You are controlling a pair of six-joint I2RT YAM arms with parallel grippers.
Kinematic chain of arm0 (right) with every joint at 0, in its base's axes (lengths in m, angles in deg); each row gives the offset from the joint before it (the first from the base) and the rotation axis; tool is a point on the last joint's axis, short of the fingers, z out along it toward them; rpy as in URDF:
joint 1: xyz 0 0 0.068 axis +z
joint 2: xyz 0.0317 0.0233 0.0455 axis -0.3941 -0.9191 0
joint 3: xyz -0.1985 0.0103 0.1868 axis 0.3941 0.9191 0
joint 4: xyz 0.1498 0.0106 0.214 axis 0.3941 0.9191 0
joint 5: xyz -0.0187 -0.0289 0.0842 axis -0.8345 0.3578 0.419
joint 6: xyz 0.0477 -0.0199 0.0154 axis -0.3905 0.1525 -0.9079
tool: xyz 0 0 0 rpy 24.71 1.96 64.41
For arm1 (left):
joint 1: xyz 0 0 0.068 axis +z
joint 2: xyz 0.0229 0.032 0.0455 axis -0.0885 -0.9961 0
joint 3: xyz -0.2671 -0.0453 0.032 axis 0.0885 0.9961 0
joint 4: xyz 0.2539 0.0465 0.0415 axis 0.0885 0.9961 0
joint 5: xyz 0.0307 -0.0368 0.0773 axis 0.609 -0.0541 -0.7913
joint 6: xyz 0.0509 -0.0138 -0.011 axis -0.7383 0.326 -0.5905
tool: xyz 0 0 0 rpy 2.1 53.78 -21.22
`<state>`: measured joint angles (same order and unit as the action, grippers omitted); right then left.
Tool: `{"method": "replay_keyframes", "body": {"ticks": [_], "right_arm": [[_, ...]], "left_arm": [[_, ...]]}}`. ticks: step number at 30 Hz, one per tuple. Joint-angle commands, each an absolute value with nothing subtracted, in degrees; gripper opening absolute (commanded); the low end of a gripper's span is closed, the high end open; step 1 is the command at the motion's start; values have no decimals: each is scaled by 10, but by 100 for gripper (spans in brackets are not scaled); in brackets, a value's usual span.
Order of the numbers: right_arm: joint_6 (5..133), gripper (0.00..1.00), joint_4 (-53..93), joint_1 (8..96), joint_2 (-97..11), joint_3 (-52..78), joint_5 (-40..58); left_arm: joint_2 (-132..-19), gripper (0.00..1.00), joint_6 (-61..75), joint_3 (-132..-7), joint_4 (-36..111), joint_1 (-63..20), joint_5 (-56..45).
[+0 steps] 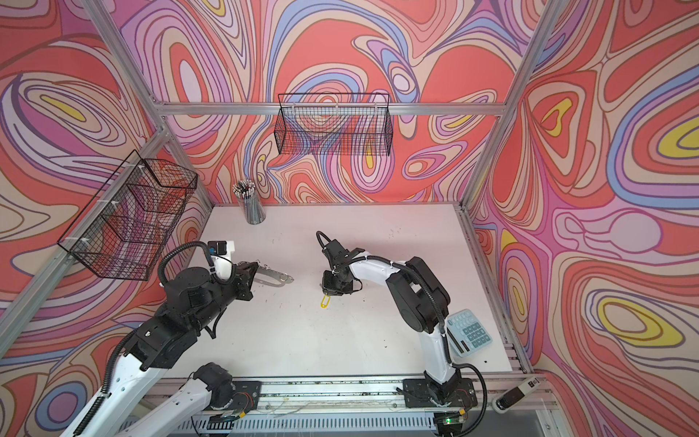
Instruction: Put the keys on the keyring
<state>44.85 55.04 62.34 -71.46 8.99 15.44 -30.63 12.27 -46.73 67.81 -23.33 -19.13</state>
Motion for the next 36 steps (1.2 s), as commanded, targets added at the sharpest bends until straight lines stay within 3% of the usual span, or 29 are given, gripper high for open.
{"method": "replay_keyframes", "body": {"ticks": [1,13,22,27,36], "right_arm": [[451,0,548,622,-684,101,123],[597,0,622,624,-519,150,47],[653,0,842,624,-405,145,61],[693,0,925,624,-435,157,91],[735,0,871,623,-575,141,84]], "left_arm": [[-301,0,118,-465,674,-230,-192],[-307,0,114,-462,669,-230,-199],[-307,0,110,-459,650,-230,-189],[-313,0,110,-460,646,-228,-189],[-317,0,119,-460,650,-224,-174]]}}
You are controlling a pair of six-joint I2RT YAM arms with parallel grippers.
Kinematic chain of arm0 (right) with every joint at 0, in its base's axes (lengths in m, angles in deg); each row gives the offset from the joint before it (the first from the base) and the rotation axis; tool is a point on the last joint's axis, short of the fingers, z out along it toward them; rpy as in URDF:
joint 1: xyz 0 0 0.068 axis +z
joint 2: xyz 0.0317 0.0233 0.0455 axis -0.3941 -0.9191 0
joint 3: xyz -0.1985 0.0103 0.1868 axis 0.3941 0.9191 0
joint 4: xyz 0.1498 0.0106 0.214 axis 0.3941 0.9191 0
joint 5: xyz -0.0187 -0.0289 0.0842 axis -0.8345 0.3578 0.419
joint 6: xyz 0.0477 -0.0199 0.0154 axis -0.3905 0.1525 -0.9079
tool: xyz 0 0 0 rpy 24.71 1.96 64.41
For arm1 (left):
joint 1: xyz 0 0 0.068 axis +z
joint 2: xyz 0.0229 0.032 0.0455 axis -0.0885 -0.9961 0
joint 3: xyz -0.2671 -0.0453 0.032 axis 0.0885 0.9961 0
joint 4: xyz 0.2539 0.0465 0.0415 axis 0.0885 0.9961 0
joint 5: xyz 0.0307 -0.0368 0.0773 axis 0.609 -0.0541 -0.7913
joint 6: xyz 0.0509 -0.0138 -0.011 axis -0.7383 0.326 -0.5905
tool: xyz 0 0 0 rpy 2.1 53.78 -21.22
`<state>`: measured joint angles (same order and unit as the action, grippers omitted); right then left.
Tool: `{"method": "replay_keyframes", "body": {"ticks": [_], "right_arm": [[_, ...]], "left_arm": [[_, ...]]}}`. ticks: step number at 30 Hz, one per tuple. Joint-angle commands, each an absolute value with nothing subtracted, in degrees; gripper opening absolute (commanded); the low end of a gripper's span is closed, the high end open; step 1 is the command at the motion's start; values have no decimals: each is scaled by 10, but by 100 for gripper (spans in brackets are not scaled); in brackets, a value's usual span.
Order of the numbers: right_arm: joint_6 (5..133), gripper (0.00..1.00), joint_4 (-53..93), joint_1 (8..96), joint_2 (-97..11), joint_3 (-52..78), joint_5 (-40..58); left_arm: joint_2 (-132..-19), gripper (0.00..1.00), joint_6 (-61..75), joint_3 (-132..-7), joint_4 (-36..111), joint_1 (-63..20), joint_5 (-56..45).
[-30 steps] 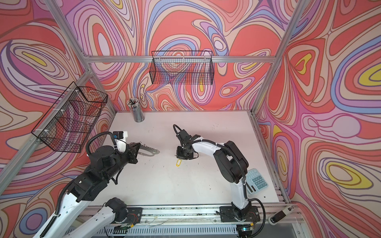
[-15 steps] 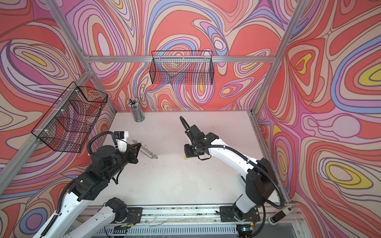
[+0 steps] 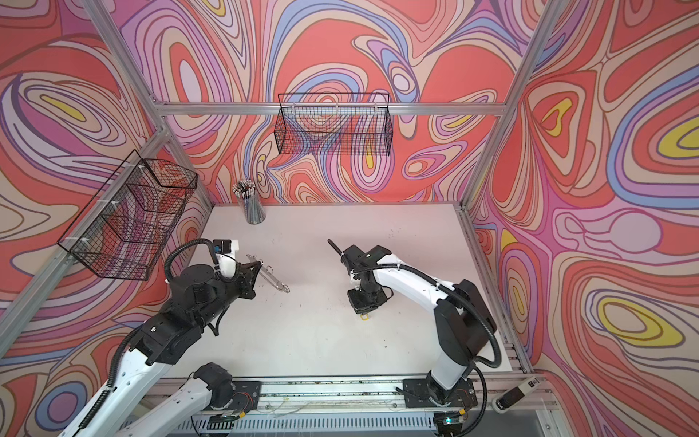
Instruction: Put the keys on the keyring
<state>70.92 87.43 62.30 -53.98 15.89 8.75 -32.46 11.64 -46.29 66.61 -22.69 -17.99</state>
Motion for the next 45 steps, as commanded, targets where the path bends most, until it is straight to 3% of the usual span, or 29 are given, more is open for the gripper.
{"method": "replay_keyframes", "body": {"ticks": [1,10,28,33,39,45], "right_arm": [[736,0,865,623,-590,135,81],[718,0,754,621,-652,124,24],[633,0,472,622,-576,290,-23],[648,18,537,621,-562,246,-15],[668,27,654,608,-575,151,7],[712,26,811,577,-643,32,60]], "left_arm": [[-316,0,119,-457,651,-224,-173],[-315,0,119,-455,649,-223,-163],[-334,0,125,-452,643,-218,-156],[-336,0,126,-453,642,-213,-144],[-338,0,122,-458,645,-213,-127],[-336,0,127,-460,646,-213,-105]]}}
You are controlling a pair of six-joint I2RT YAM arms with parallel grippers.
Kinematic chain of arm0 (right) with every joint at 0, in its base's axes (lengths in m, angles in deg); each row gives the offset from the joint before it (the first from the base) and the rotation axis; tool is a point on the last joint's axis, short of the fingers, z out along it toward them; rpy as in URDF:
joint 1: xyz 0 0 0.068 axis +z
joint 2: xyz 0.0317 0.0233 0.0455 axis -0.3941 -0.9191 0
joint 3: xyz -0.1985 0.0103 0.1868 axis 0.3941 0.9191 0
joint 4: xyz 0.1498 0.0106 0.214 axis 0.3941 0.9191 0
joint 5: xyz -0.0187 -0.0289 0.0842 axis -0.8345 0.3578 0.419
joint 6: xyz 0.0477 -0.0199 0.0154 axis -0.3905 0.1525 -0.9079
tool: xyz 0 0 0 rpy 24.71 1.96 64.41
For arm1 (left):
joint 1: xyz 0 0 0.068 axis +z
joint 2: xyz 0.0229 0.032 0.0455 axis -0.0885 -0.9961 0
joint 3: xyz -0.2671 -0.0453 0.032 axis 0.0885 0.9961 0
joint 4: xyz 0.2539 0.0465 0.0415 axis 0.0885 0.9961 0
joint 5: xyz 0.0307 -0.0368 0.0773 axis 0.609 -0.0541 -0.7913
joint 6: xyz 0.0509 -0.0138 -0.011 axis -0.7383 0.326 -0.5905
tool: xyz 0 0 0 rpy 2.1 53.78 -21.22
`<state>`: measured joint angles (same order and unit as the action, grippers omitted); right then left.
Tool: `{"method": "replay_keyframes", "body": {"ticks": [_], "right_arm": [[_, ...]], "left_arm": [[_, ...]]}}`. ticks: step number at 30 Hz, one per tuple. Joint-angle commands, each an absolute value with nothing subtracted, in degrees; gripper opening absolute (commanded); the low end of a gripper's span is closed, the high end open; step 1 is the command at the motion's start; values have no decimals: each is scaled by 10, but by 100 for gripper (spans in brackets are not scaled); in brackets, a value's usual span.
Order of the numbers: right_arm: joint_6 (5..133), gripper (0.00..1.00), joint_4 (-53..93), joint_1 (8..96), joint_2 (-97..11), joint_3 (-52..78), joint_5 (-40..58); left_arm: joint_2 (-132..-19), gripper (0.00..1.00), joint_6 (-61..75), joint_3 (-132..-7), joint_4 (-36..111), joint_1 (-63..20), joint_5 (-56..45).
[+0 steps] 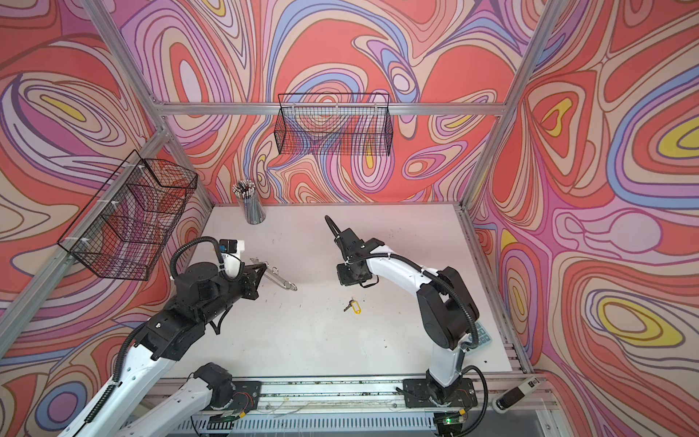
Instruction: Put the keys on the keyring
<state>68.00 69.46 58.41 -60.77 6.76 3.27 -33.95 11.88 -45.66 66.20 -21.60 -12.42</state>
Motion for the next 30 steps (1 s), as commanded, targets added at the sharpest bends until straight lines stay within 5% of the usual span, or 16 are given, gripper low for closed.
{"method": "replay_keyframes", "body": {"ticks": [1,30], "right_arm": [[720,26,836,577,-656,14,64],[738,16,911,571,-788,-67,110]], "left_arm": [[-336,0,128,-460,645,-213,-101],[-346,0,146,-462,646,-213,-65]]}}
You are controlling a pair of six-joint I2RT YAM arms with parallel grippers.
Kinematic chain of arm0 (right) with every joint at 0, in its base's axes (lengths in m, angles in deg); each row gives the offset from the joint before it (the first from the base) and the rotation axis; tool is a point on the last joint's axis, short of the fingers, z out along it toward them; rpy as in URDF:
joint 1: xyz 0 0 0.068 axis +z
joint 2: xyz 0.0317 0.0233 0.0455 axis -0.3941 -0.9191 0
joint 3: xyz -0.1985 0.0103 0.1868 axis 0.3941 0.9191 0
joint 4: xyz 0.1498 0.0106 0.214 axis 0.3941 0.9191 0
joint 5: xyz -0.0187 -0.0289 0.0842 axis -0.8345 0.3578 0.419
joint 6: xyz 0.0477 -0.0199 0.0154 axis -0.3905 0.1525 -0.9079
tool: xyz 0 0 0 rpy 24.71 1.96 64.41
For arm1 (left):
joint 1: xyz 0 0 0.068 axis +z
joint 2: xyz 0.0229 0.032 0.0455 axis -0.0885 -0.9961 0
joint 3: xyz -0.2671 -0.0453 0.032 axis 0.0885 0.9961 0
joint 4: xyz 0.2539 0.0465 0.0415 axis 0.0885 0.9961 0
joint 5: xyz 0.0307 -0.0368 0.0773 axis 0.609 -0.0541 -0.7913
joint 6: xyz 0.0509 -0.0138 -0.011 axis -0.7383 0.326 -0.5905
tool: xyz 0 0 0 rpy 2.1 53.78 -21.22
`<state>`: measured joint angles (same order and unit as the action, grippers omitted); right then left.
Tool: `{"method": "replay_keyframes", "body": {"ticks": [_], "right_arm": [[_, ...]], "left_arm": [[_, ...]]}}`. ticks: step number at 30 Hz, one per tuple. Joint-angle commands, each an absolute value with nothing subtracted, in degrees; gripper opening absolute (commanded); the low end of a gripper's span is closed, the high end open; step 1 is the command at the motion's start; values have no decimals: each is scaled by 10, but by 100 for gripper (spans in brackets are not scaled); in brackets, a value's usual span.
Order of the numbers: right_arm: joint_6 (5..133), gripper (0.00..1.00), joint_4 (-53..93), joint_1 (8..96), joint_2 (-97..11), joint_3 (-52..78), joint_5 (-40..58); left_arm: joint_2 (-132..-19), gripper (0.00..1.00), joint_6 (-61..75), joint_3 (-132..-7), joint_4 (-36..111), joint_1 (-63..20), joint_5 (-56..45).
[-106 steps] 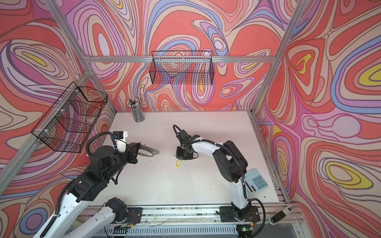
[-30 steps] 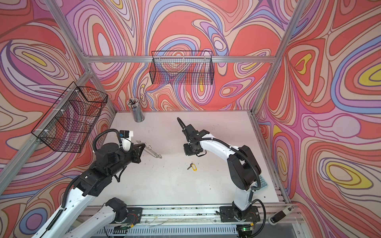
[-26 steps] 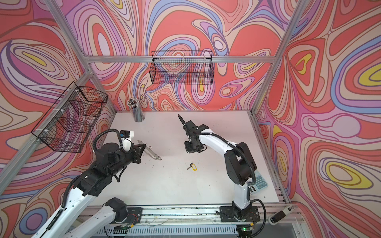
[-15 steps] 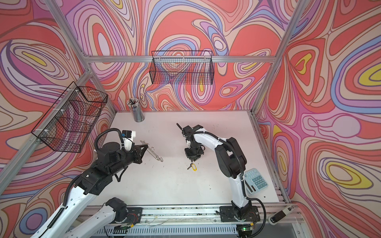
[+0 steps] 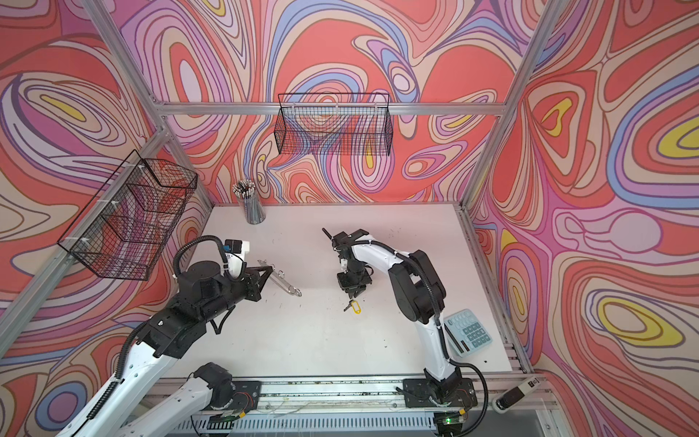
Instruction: Put the keys on the keyring
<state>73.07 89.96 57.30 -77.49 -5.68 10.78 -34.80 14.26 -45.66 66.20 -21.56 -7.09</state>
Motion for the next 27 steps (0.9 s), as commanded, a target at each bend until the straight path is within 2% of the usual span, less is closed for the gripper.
{"method": "replay_keyframes", "body": {"ticks": [1,12,18,27], "right_arm": [[738,15,911,571,-790,-68,111],[739,0,905,571,-793,-63,117],[729,0,875,572,-760,-46,89],[674,0,695,574,-650,100,62]], "left_arm": [[-346,0,146,-461,646,-213,-65],[-347,0,146,-461,645,-212,-66],[-347,0,145,-460,644,-212,-69],[-348,0,143,-455,640,-209,-81]]}}
